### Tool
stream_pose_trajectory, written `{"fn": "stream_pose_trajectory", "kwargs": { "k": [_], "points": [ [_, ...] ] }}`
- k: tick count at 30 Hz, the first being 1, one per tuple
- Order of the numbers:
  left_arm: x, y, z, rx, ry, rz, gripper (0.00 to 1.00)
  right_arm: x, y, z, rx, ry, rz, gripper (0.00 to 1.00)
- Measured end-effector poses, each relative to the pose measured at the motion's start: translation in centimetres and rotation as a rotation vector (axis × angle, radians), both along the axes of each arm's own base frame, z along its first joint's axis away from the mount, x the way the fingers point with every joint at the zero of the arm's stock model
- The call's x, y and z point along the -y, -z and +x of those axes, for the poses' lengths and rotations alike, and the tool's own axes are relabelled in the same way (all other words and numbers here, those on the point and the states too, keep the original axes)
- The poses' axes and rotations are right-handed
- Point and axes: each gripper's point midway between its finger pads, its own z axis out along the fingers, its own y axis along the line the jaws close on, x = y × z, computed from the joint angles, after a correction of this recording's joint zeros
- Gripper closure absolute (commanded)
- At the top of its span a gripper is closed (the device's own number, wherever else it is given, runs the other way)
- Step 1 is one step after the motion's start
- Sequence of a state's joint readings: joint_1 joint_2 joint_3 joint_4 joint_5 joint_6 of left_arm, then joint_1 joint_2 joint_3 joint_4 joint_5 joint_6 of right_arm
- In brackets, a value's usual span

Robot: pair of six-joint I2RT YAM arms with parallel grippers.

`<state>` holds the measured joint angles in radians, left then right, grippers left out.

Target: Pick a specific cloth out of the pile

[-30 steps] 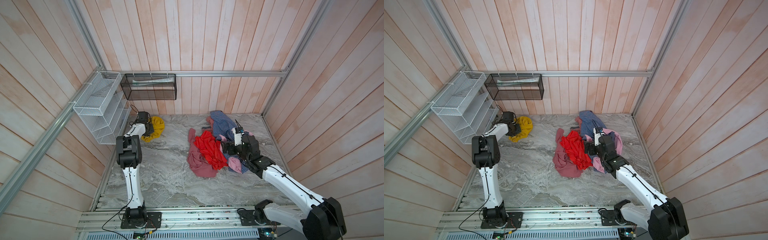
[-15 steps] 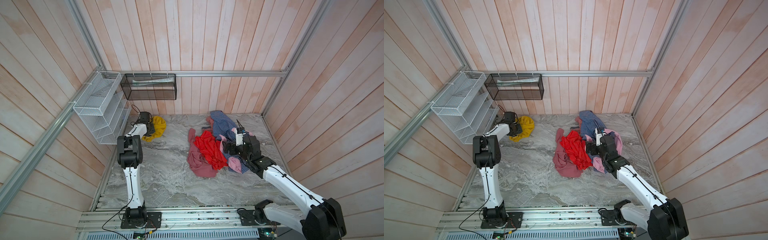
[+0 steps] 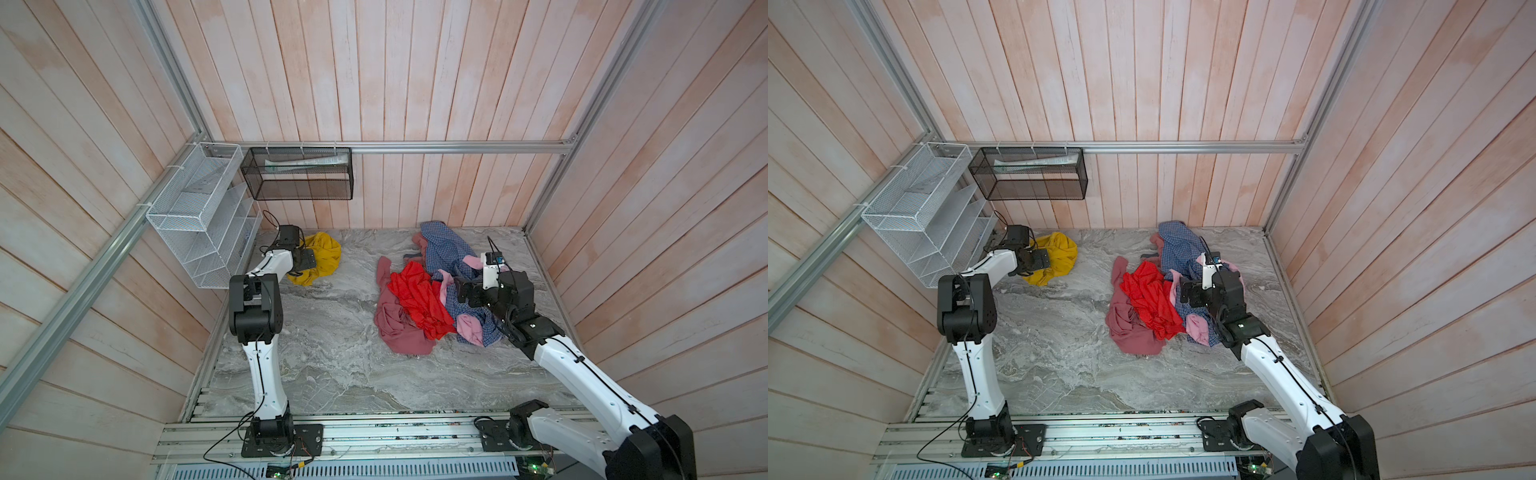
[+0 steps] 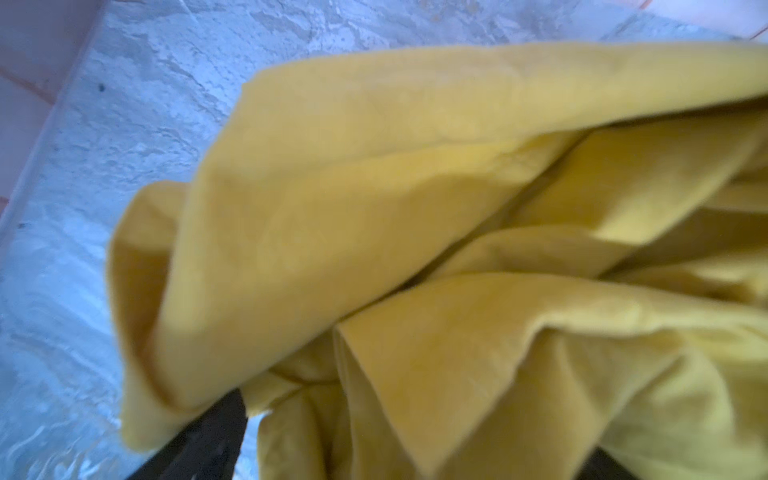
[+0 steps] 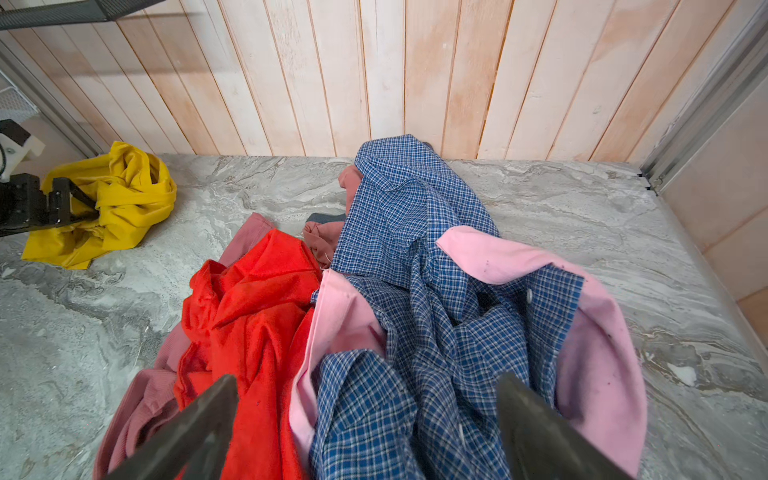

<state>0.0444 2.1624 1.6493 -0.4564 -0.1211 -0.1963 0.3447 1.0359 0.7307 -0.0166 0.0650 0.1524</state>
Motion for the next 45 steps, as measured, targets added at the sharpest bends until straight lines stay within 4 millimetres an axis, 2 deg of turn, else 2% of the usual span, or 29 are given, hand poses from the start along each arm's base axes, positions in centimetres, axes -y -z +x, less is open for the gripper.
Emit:
{"fn": "stream_pose_trajectory", "kwargs": {
  "k": [13,17,21,24,31,37,42,45],
  "points": [
    [-0.3,-5.7,-1.9,0.103,-0.048,0.018,0.0,2.3,-1.2,-0.3,0.035,0.03,-0.04,0.02],
    [0.9,-6.6,-3.2,0.133,-0.039,0.025,0.0,3.2,-1.7,-0.4,0.057,0.046,-0.059,0.02],
    [2.5,-6.9,-5.8,0.16,-0.023,0.014,0.0,4.6,-1.6,-0.9,0.103,0.079,-0.079,0.02],
    [3.2,-7.2,-7.8,0.198,-0.02,0.001,0.0,5.9,-0.6,-1.4,0.133,0.118,-0.096,0.02],
    [4.2,-8.4,-12.1,0.358,-0.004,-0.008,0.0,8.6,4.0,-2.3,0.185,0.227,-0.117,0.02],
    [5.1,-6.6,-15.4,0.424,0.035,0.048,0.0,10.3,6.6,-2.9,0.246,0.305,-0.119,0.02],
    [4.6,-5.9,-16.8,0.475,0.038,0.11,0.0,12.0,7.0,-2.9,0.298,0.369,-0.121,0.02],
    [4.3,-5.8,-17.3,0.516,0.037,0.13,0.0,13.3,8.1,-3.1,0.298,0.409,-0.119,0.02]
  ]
}}
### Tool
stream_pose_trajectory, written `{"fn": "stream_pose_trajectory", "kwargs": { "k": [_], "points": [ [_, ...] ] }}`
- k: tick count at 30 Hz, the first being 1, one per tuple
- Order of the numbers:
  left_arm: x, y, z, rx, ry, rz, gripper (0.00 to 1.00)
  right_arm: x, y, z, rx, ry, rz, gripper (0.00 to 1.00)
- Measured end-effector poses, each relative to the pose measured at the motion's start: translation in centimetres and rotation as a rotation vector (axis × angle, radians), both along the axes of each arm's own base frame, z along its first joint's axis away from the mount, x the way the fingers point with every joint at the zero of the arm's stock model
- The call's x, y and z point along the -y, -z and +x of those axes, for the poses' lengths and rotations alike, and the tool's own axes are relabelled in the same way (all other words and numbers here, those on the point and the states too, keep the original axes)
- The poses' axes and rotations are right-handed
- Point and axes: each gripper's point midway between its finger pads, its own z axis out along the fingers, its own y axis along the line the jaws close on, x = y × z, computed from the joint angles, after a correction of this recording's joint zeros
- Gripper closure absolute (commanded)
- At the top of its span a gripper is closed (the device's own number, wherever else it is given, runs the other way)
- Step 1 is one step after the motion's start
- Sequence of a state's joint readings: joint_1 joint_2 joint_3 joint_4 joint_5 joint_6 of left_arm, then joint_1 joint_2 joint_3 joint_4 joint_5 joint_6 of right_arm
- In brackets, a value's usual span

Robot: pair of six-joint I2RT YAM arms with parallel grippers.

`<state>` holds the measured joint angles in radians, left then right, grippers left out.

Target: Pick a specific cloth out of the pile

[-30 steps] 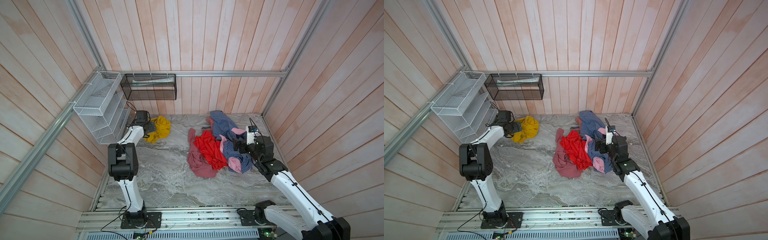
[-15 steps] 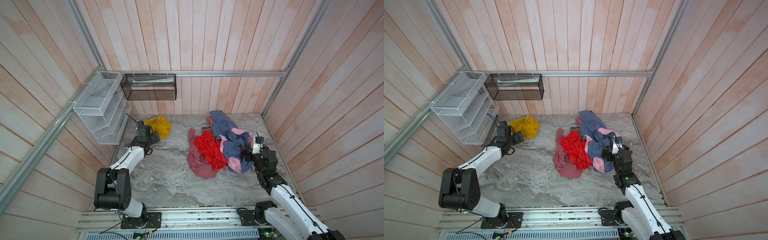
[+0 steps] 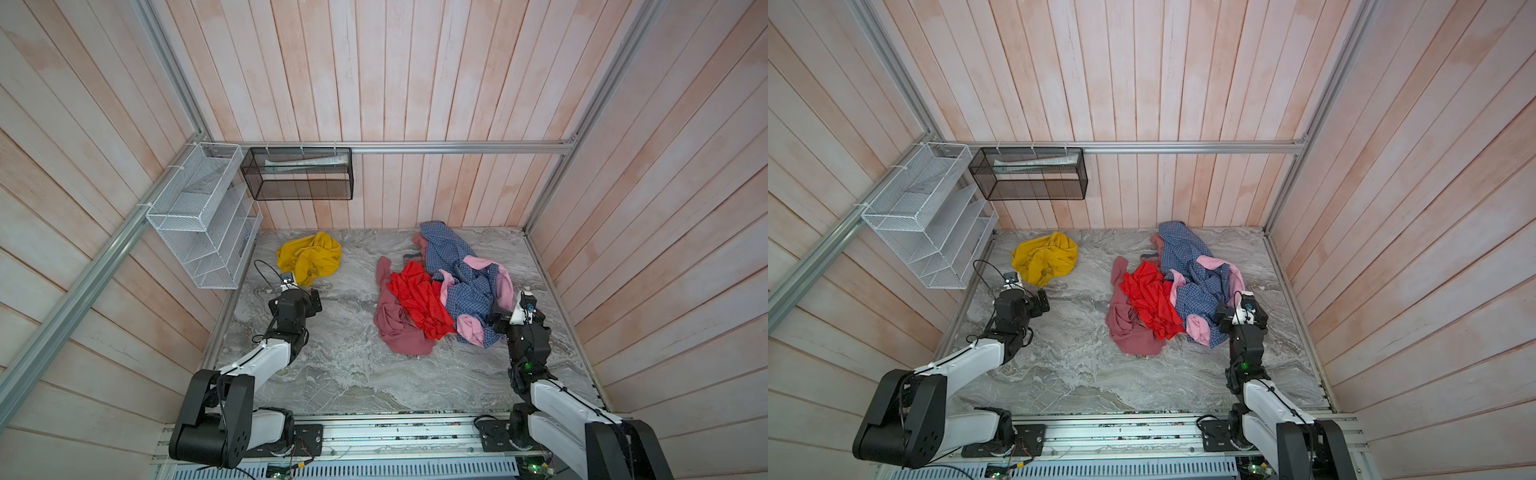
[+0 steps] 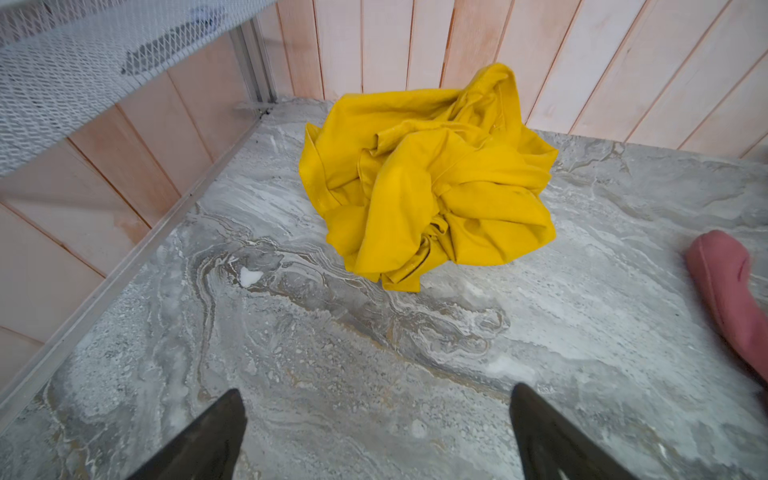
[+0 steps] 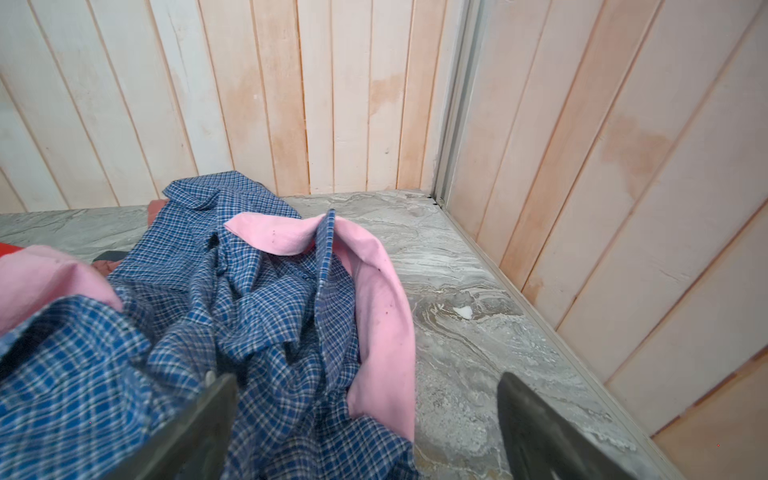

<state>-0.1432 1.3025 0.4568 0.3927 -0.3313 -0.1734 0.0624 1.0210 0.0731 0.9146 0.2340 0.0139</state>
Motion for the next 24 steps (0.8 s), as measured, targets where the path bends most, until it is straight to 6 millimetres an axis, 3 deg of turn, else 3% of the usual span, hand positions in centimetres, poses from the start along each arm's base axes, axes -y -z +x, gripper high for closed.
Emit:
{"fn": "stream_pose_trajectory", "kwargs": {
  "k": [8,14,19,22,24],
  "points": [
    [-1.1,0.1,-0.8,0.103,-0.033,0.058,0.0,0.7,1.1,0.9,0.005,-0.004,0.013,0.03],
    [-1.2,-1.3,0.2,0.187,-0.038,0.091,0.0,-0.2,1.9,3.0,-0.005,-0.074,0.019,0.03],
    [-1.9,-1.6,0.2,0.259,-0.033,0.111,0.0,-0.9,3.7,4.6,-0.042,-0.117,0.023,0.02],
    [-3.1,-0.1,-0.3,0.229,-0.035,0.104,0.0,-0.9,2.9,5.5,-0.034,-0.126,0.021,0.02],
    [-3.2,-0.2,0.2,0.254,-0.02,0.095,0.0,-0.8,2.2,5.9,-0.015,-0.124,0.021,0.02]
  ]
}}
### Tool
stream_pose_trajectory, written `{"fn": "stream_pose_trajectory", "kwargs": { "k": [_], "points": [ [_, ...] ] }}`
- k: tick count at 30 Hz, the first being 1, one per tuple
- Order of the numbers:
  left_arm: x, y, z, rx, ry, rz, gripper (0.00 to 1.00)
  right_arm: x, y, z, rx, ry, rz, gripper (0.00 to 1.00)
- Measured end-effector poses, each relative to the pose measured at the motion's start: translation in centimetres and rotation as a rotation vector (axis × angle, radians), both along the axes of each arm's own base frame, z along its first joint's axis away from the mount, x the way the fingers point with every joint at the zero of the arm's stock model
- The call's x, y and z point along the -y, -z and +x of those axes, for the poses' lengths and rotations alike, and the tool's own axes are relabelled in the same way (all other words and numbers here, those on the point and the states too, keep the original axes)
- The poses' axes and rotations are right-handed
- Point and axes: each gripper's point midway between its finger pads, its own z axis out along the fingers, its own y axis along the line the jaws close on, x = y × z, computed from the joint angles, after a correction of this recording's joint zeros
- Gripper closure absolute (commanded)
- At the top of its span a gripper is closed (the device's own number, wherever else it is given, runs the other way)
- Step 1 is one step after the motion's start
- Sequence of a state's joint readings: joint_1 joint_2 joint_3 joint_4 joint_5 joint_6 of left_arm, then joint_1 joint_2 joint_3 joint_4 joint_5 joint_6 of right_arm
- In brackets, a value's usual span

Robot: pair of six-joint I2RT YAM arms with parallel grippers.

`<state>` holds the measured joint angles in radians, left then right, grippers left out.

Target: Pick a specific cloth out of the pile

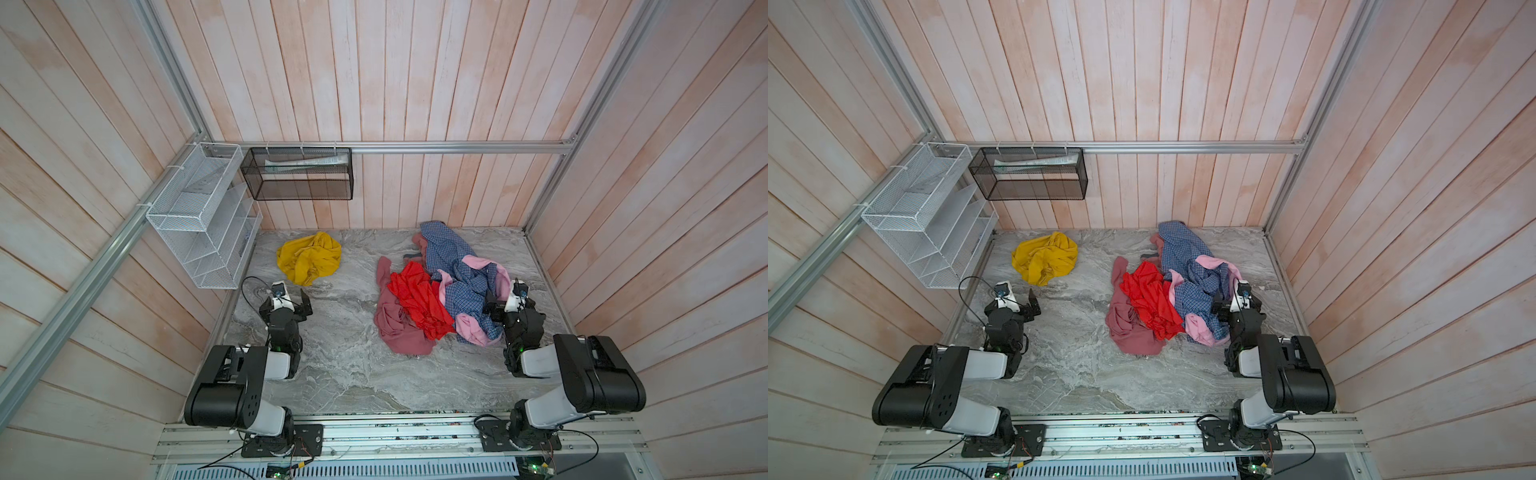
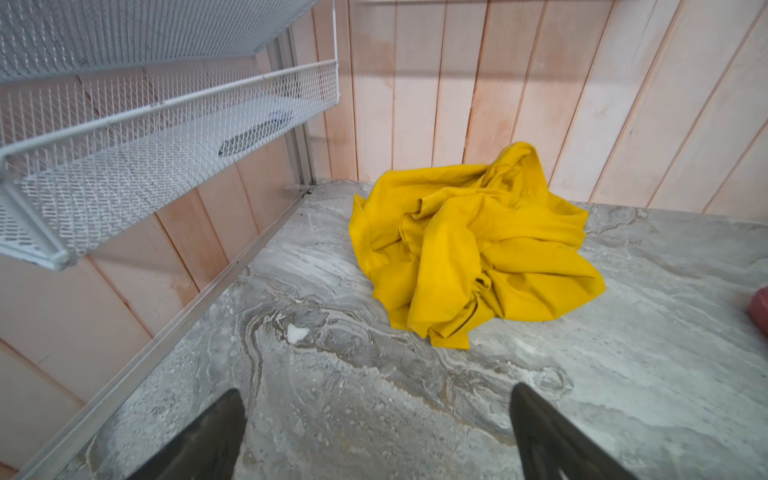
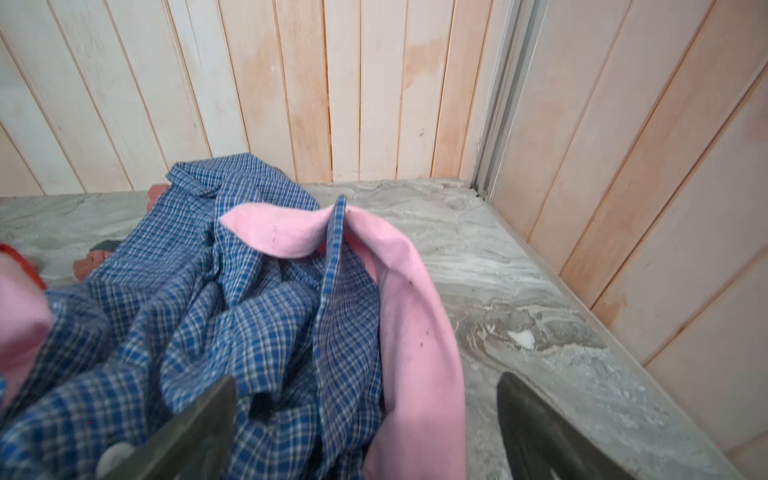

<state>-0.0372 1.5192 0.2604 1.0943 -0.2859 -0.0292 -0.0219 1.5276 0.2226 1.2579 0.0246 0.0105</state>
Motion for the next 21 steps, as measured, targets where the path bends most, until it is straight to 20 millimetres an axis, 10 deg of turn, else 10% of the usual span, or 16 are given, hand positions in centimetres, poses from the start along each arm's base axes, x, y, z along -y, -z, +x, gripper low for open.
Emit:
{"fn": "stream_pose_trajectory", "kwargs": {
  "k": [21],
  "points": [
    [1.5,0.2,0.8,0.004,0.134,-0.033,0.0,0.1,0.6,0.0,-0.03,-0.001,0.002,0.02]
  ]
}}
